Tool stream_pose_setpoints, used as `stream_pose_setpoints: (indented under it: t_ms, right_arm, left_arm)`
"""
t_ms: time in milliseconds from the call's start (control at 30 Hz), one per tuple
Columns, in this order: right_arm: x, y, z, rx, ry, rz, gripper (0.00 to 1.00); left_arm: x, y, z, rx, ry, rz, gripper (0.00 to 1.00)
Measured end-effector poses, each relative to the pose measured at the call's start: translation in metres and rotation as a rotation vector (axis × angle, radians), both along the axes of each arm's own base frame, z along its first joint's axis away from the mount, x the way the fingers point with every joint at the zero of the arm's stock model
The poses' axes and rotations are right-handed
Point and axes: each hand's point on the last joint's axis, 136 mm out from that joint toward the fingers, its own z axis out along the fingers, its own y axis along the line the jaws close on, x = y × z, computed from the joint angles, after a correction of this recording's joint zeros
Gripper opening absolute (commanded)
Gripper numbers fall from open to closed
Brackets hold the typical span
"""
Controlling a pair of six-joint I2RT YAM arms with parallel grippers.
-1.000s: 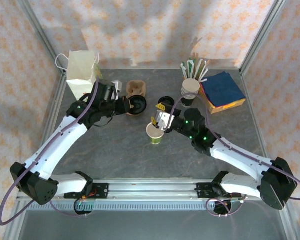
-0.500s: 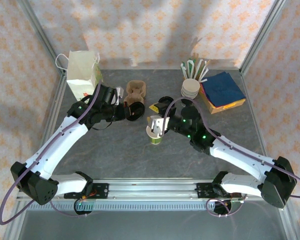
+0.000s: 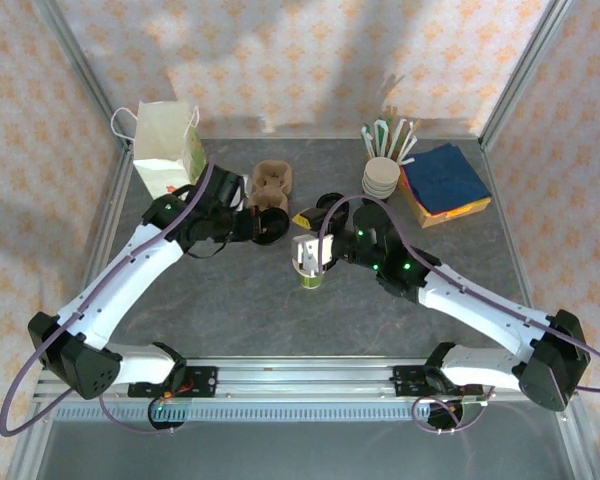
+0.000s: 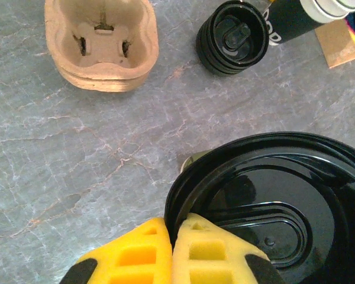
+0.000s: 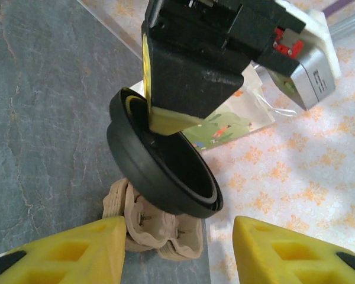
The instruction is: Pack the takeout coffee
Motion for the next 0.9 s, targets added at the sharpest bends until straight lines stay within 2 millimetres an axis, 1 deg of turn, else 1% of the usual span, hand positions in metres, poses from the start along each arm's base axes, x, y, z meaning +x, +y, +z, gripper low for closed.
stream_pose_setpoints:
  t_ms: [200,267,367,500,733,900]
  right_arm:
    - [-0.005,0.005,-0.001,-0.03,0.018,0.037,0.49]
    - [-0.005,0.008,-0.005,-0.046,0.027,0.044,0.48]
    - [-0.006,0.009,-0.017,-0.078,0.051,0.053,0.48]
    - [-0.011,0.011,-0.024,-0.097,0.068,0.068,0.46]
    - [-0.015,0.019,-0.018,-0.102,0.061,0.091,0.41]
    - [-0.017,0.02,-0.016,-0.11,0.054,0.099,0.36]
  left_arm:
    - [-0.008,-0.002,-0.008,0.072,0.029,-0.052,0.0]
    - [-0.01,-0.002,-0.009,0.076,0.034,-0.057,0.0]
    - [-0.011,-0.003,-0.009,0.076,0.035,-0.06,0.0]
    - [-0.011,-0.004,-0.009,0.071,0.036,-0.064,0.0]
    - [-0.012,-0.005,-0.009,0.067,0.037,-0.075,0.0]
    - [-0.013,-0.005,-0.009,0.067,0.038,-0.075,0.0]
